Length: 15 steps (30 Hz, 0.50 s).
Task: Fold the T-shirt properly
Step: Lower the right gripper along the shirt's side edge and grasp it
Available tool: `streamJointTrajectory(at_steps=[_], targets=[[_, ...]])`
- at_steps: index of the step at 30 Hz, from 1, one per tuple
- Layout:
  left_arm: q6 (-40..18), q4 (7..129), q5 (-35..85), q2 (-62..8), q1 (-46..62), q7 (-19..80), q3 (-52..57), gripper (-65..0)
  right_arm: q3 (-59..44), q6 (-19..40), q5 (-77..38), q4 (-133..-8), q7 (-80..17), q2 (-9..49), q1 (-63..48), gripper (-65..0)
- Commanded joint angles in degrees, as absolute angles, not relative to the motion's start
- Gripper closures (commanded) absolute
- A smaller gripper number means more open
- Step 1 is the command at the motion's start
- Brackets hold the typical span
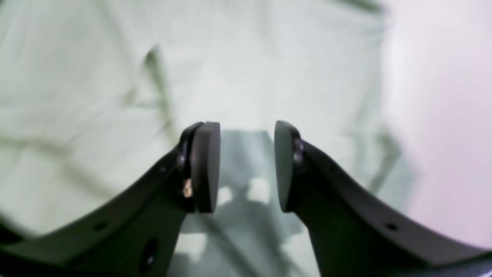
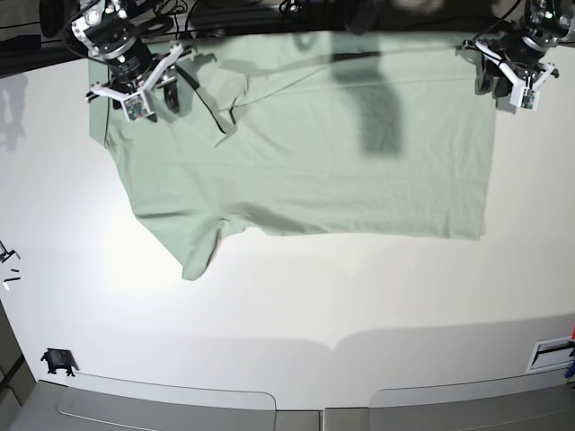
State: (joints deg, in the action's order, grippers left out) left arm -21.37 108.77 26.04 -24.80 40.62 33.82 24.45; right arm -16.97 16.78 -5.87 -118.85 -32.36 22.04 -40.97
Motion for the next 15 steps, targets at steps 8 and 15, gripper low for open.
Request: streamJointTrajectory(at_steps=[8,15], targets=[[-21.39,109.71,26.41,-25.56,40.77,31.24,24.82,-19.2,-17.34,14.13,1.76,-118.45,-29.85,22.79,-28.93,-28.8],[-21.37,109.71,26.39,-25.56,40.80,31.46,24.82,-19.2,-17.34,14.55,1.52,-110.52,-29.39,22.90,-19.94,-29.5]])
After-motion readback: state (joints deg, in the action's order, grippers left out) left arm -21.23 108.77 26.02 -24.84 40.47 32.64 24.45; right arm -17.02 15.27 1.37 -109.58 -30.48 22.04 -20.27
